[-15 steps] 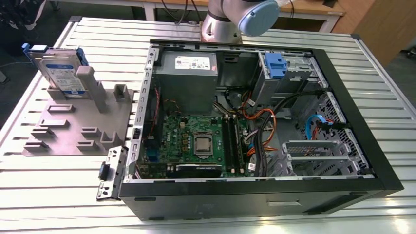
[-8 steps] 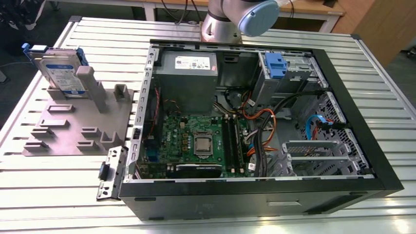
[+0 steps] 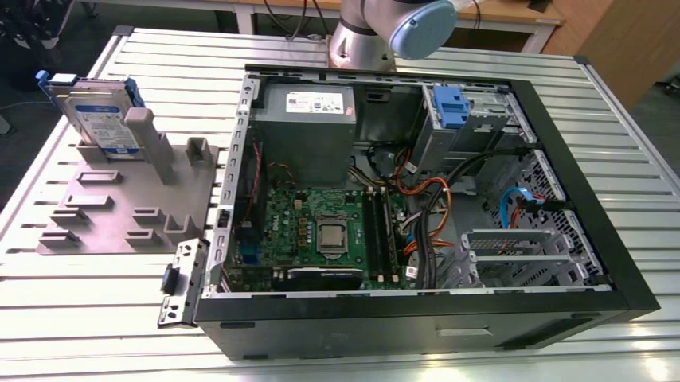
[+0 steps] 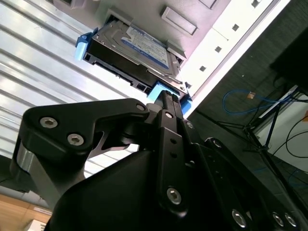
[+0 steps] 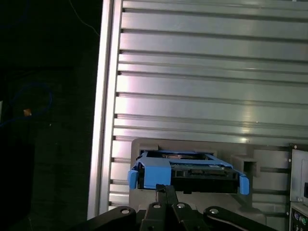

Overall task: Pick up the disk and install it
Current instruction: 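Pick up the disk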

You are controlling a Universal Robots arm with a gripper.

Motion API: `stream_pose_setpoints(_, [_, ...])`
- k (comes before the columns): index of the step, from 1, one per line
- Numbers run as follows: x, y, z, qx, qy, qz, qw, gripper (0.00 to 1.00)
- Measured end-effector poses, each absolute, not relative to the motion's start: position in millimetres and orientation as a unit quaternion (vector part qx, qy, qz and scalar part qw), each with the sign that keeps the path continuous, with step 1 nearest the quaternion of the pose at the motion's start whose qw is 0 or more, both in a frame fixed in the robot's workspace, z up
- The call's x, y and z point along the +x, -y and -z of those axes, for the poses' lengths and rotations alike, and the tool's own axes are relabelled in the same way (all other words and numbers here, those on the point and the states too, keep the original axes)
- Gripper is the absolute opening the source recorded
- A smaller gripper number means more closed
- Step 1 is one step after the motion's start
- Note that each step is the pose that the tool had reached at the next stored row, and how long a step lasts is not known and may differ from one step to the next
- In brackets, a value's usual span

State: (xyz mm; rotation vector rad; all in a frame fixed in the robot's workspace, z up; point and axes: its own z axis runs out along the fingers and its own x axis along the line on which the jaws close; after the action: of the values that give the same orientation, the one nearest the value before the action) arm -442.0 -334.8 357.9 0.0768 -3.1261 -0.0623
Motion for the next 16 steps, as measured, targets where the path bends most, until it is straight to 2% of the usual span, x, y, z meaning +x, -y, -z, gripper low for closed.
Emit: stream_pose_setpoints(16, [-442.0,334.8,-357.9,0.053,0.998,0.020,0.008,0.11])
